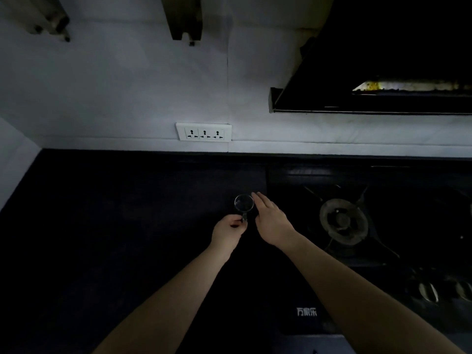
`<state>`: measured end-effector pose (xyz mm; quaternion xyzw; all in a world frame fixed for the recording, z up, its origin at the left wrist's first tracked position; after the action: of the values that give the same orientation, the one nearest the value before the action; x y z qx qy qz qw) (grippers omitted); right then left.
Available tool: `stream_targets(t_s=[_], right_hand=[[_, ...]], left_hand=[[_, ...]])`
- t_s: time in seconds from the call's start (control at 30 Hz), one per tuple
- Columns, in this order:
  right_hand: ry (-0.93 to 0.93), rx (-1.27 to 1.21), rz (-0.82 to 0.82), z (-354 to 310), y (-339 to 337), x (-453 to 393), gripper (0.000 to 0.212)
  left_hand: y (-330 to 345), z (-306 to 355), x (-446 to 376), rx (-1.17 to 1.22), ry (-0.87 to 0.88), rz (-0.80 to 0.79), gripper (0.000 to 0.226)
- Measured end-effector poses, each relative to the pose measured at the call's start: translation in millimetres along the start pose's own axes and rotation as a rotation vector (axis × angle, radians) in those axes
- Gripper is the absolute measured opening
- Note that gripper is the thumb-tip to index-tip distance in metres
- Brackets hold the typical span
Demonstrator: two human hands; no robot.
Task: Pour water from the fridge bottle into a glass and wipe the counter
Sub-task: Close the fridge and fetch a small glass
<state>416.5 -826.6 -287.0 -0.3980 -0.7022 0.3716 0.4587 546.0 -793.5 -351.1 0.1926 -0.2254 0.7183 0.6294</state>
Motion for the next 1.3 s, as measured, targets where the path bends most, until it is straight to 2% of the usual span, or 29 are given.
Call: stream_targets(t_s=[0.17,0.47,0.8,0.93,1.1,1.23,1.3], right_hand=[[-0.049,0.037,-0.045,-0.2,4.7,-17.6,0.070],[-0.063,0.100,-0.074,3.9,13.3,-18.1,0.065],[-0.049,-0.018,-0.083,6.6,19.7,-2.1,0.066],[-0.028,-0.174,-0.081,8.2,20.4,5.2,0.064],[0.087,-0.547,-0.058,7.5,9.2,19.7,0.056],[0.204,-0.861,-0.001,10.1,8.3,26.3,0.040],[0.287,-1.050,-0.004,14.3,13.8,28.9,0.041]], left_hand=[[1.8,-1.6,-4.7,-0.048,0.035,0.106,0.019],[9.9,-1.5,-20.6,-0.146,0.086,0.079,0.017],[3.6,-6.5,-18.9,-0.226,0.097,0.131,0.019],[-1.8,-6.9,-15.8,-0.228,0.114,0.142,0.019],[-7.4,1.3,-7.3,-0.230,0.134,0.106,0.019],[-14.4,14.9,7.6,-0.236,0.214,0.086,0.017],[-18.0,23.0,17.6,-0.222,0.256,0.065,0.014]])
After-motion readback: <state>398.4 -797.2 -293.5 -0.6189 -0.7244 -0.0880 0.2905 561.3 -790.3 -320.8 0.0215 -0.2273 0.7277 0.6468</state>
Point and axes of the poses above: each hand's wrist, its own x-axis away from the middle knuckle, its own y-axis out of the palm, z = x × y, the point moved 6 cm from there along -x, towards the middle knuckle, and after that the axes turned 9 degrees about x, right-handed, at the moved point
